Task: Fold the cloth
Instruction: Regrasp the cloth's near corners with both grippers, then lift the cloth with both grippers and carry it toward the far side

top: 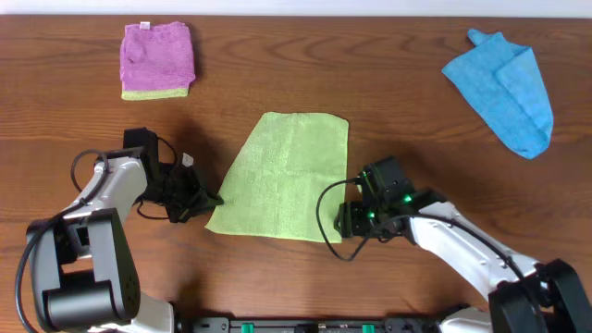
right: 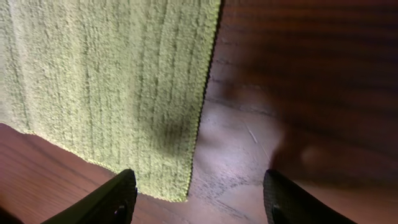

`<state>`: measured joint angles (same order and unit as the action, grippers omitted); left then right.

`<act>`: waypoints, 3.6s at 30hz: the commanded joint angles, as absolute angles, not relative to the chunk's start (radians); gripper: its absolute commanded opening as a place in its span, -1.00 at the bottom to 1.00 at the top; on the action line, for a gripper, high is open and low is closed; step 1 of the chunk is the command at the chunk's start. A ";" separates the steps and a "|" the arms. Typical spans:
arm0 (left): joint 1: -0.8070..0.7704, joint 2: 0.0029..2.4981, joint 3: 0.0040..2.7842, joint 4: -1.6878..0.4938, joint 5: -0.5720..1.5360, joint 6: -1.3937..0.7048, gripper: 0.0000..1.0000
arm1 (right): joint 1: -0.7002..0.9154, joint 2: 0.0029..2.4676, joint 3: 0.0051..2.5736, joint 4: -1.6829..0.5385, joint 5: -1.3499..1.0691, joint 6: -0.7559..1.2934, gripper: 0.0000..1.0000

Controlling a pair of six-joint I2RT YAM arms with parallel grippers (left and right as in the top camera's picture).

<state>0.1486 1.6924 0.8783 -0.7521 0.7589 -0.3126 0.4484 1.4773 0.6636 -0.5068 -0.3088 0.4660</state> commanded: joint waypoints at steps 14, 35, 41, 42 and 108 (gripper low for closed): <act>0.152 1.677 0.888 -0.755 0.761 -0.295 -0.88 | 0.483 1.577 0.653 -0.419 -0.375 0.487 0.30; 0.152 1.674 0.888 -0.755 0.858 -0.295 -0.88 | 0.463 1.511 0.723 -0.538 -0.268 0.442 -0.97; 0.147 1.659 0.888 -0.756 0.920 -0.295 -0.88 | 0.400 1.364 0.814 -0.680 -0.212 0.357 -0.96; 0.143 1.659 0.888 -0.756 0.933 -0.295 -0.88 | 0.396 1.347 0.817 -0.688 -0.212 0.353 -0.96; -0.140 1.662 1.319 -0.048 0.540 -0.862 -0.88 | 0.255 1.729 1.564 -0.472 -0.070 0.135 -0.97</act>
<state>-0.1490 1.6737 1.2804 -0.0536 0.5594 -0.8642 0.2611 1.7004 1.5131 -0.4717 -0.0856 0.1787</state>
